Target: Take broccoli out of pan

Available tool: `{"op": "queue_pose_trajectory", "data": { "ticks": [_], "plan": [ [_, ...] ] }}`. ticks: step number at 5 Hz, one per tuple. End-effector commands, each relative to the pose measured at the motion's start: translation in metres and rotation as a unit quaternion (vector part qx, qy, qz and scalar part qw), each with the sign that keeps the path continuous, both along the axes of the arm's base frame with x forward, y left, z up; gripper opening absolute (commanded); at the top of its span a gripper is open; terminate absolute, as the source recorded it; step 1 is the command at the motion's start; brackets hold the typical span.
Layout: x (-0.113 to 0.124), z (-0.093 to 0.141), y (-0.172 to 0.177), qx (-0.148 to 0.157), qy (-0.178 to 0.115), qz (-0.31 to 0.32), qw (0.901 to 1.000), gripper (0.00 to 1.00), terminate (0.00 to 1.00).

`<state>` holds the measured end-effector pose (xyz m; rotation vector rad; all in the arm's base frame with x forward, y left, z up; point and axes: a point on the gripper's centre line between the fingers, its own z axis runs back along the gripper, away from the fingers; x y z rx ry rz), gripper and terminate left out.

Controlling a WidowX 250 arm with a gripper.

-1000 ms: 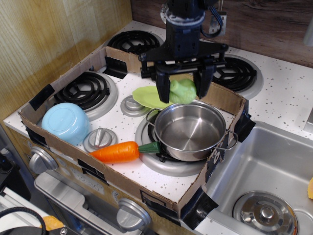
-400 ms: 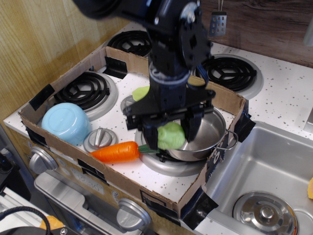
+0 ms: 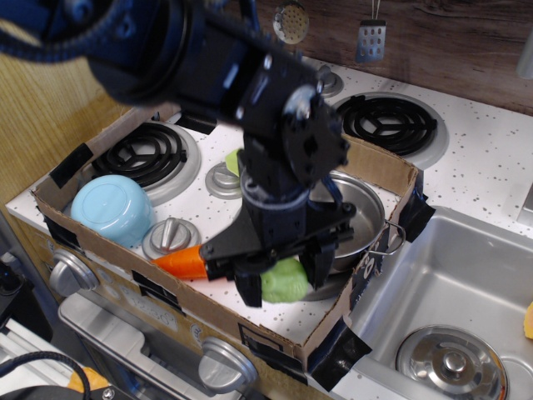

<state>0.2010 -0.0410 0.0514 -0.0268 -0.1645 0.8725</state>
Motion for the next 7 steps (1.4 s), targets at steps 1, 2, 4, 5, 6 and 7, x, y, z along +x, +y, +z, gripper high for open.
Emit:
{"op": "queue_pose_trajectory", "data": {
  "ticks": [1, 2, 4, 5, 6, 7],
  "plan": [
    [0.018, 0.012, -0.002, -0.007, -0.012, -0.018, 0.9997, 1.00, 0.00],
    [0.027, 0.028, -0.004, -0.016, -0.006, 0.000, 0.9998, 1.00, 0.00],
    [0.056, 0.073, 0.011, 0.022, 0.002, -0.022, 0.9995, 1.00, 0.00],
    [0.074, 0.078, 0.017, 0.033, -0.010, -0.045, 0.9984, 1.00, 0.00],
    [0.089, 0.073, 0.022, 0.029, -0.021, -0.063, 0.9973, 1.00, 0.00],
    [0.084, 0.060, 0.031, 0.001, -0.038, -0.095, 0.9947, 1.00, 1.00]
  ]
}}
